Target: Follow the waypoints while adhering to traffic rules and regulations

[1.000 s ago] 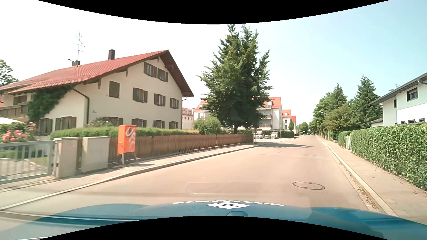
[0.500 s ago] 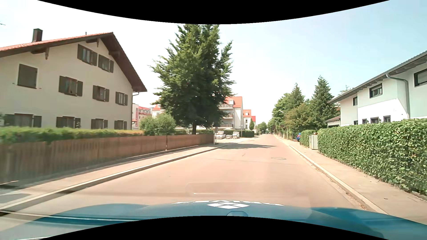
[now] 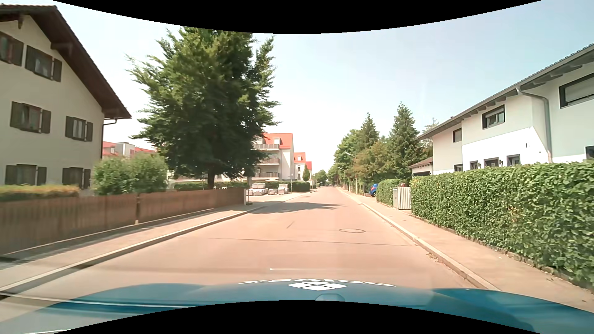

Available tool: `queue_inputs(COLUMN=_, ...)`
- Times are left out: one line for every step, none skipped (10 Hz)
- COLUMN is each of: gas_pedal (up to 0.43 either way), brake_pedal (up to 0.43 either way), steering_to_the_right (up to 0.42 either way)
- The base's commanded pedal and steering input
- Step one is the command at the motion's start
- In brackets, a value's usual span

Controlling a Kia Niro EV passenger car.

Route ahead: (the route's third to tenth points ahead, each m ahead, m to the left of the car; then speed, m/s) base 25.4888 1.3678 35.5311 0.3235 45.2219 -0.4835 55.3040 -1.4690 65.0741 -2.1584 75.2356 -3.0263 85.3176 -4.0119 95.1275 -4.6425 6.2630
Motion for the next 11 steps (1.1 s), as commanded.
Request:
queue_inputs(gas_pedal=0.11, brake_pedal=0.0, steering_to_the_right=0.133)
queue_inputs(gas_pedal=0.11, brake_pedal=0.0, steering_to_the_right=0.105)
queue_inputs(gas_pedal=0.11, brake_pedal=0.0, steering_to_the_right=0.088)
queue_inputs(gas_pedal=0.11, brake_pedal=0.0, steering_to_the_right=0.071)
queue_inputs(gas_pedal=0.11, brake_pedal=0.0, steering_to_the_right=0.055)
queue_inputs(gas_pedal=0.11, brake_pedal=0.0, steering_to_the_right=0.039)
queue_inputs(gas_pedal=0.11, brake_pedal=0.0, steering_to_the_right=0.032)
queue_inputs(gas_pedal=0.11, brake_pedal=0.0, steering_to_the_right=0.027)
queue_inputs(gas_pedal=0.11, brake_pedal=0.0, steering_to_the_right=0.025)
queue_inputs(gas_pedal=0.11, brake_pedal=0.0, steering_to_the_right=0.021)
queue_inputs(gas_pedal=0.11, brake_pedal=0.0, steering_to_the_right=0.02)
